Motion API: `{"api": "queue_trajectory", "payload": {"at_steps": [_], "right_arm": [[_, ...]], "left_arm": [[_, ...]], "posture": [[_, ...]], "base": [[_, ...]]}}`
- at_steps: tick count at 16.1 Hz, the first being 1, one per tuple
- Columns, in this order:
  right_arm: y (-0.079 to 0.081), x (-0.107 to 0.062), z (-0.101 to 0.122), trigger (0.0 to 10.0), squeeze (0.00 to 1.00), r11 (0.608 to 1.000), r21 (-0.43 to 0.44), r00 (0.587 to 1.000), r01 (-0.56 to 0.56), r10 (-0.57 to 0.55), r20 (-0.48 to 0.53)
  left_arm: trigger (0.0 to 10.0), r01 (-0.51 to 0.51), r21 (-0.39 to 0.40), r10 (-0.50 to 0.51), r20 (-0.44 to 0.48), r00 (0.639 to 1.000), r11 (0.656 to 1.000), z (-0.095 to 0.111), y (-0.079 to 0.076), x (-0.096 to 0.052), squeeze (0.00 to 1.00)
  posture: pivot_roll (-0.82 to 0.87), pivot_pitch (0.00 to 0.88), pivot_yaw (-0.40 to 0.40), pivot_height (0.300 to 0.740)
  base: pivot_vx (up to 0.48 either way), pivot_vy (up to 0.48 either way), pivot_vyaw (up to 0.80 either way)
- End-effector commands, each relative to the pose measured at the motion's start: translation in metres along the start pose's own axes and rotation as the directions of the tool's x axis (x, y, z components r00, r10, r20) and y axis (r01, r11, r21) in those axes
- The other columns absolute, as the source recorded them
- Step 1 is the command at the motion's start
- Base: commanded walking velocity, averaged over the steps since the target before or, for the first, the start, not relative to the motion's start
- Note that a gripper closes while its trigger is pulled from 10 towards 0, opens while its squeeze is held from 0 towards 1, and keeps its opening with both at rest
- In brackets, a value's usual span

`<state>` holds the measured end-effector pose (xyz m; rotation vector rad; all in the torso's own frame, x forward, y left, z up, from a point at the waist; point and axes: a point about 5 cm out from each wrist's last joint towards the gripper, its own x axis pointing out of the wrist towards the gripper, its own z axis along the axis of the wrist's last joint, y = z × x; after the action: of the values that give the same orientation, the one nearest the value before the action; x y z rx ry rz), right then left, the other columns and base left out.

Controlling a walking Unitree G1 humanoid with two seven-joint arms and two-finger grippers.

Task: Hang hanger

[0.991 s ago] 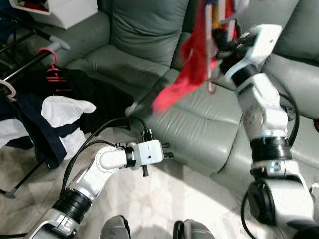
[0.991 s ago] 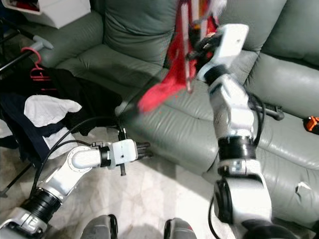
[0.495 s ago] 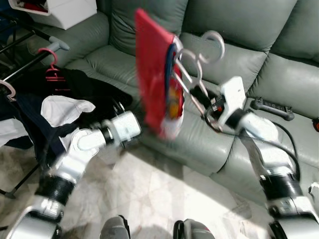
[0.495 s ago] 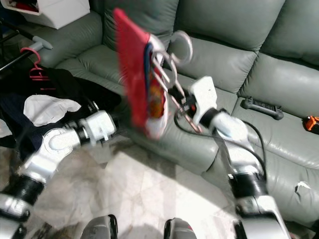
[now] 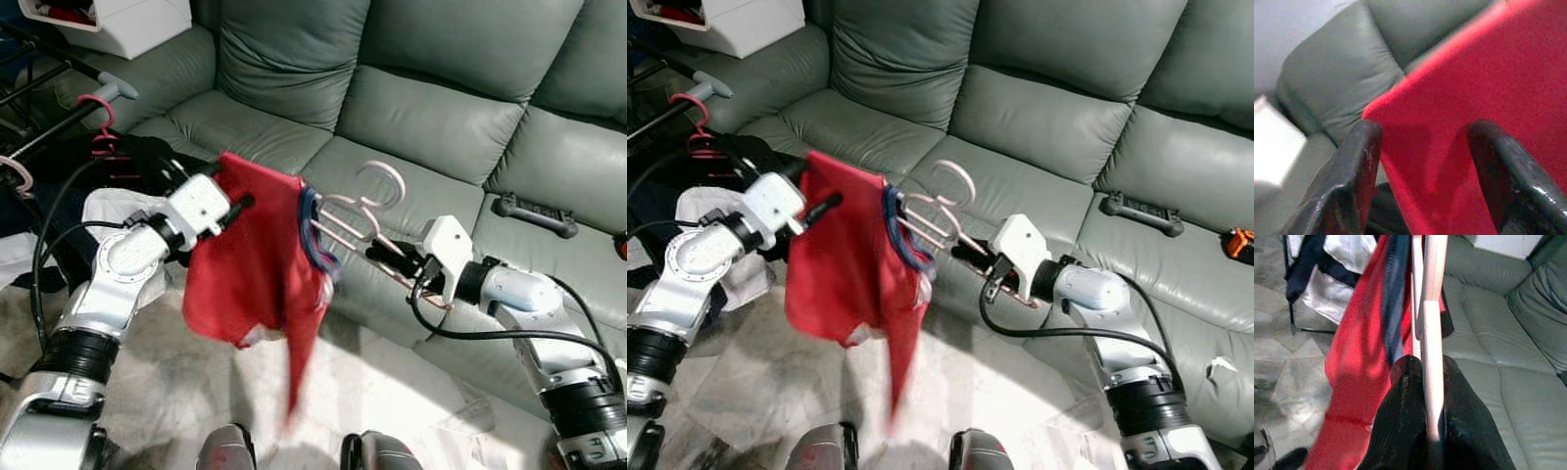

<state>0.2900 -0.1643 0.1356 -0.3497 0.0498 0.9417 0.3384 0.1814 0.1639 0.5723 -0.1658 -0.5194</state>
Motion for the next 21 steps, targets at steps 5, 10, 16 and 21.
{"api": "queue_trajectory", "payload": {"at_steps": [5,10,16,21], "right_arm": [[0.003,-0.001,0.011,10.0,0.0,0.995,-0.059,0.996,-0.081,0.083,0.024],[-0.009,0.005,0.018,10.0,0.0,0.996,-0.083,0.997,0.036,-0.031,0.067],[-0.012,0.003,0.012,10.0,0.0,0.983,-0.175,0.999,-0.052,0.052,-0.007],[-0.022,-0.007,-0.004,10.0,0.0,0.978,-0.182,0.992,-0.097,0.08,-0.097]], "left_arm": [[10.0,-0.026,-0.091,0.029,0.023,0.999,0.996,0.008,0.0,0.005,1.0],[10.0,-0.095,-0.246,0.097,-0.001,0.995,0.965,0.008,-0.004,0.011,1.0],[10.0,0.171,-0.086,-0.163,0.093,0.982,0.981,0.026,-0.022,0.004,0.0],[10.0,0.516,0.217,-0.517,-0.058,0.854,0.828,0.009,-0.022,-0.041,0.0]], "posture": [[-0.05,0.076,-0.01,0.74],[-0.05,0.08,-0.013,0.74],[-0.05,0.086,-0.01,0.74],[-0.03,0.093,-0.004,0.74]], "base": [[0.0,0.0,0.0],[0.0,0.0,0.0],[0.0,0.0,0.0],[0.0,0.0,0.0]]}}
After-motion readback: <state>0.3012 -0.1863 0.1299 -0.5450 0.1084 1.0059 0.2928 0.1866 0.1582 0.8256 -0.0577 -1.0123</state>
